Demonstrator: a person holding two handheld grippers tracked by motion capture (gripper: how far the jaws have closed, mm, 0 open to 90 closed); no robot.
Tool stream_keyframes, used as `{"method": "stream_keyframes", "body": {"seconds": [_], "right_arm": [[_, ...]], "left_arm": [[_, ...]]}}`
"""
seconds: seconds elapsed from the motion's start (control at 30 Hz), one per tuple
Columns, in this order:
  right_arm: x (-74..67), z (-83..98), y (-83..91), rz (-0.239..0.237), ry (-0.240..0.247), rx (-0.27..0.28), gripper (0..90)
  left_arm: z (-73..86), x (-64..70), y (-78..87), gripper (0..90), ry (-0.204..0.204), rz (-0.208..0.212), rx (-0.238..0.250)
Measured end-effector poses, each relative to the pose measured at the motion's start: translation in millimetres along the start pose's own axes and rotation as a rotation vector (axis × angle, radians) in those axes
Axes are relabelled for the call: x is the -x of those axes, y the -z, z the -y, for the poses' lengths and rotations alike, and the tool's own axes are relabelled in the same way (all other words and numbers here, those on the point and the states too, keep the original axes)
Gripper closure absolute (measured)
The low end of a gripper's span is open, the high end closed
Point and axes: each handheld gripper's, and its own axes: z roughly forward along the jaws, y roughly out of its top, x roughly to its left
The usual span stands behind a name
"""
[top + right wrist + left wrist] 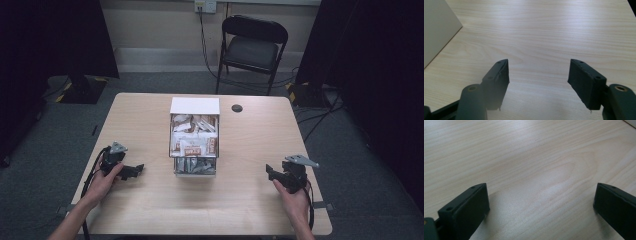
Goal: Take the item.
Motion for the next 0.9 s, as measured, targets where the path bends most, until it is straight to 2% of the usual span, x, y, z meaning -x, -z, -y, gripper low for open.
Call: {"method": "stream_keyframes", "body": {"seconds": [0.2,0.27,0.47,0.73,0.8,0.9], "right_arm": [[-3.1,-4.5,2.3,-0.020,0.000,0.016,35.3],[-4.4,-7.7,3.0,-0.050,0.007,0.002,36.6],[-8.6,-14.5,6.1,-0.086,0.008,0.005,39.4],[-16.1,-21.7,8.2,-0.112,0.023,0.008,40.7],[-18.0,-23.4,9.1,-0.127,0.027,0.005,44.4],[-21.5,-26.4,11.7,-0.137,0.035,0.009,45.0]], "left_arm": [[0.0,-0.1,0.0,0.0,0.000,0.001,0.000],[0.0,-0.1,-0.1,0.0,0.000,0.002,0.000],[0.0,-0.1,-0.1,0.0,0.000,0.003,0.000],[0.0,-0.2,-0.1,0.0,-0.001,0.002,0.000],[0.0,-0.2,-0.1,0.0,-0.001,0.002,0.000],[0.0,-0.2,-0.1,0.0,-0.001,0.002,0.000]]}}
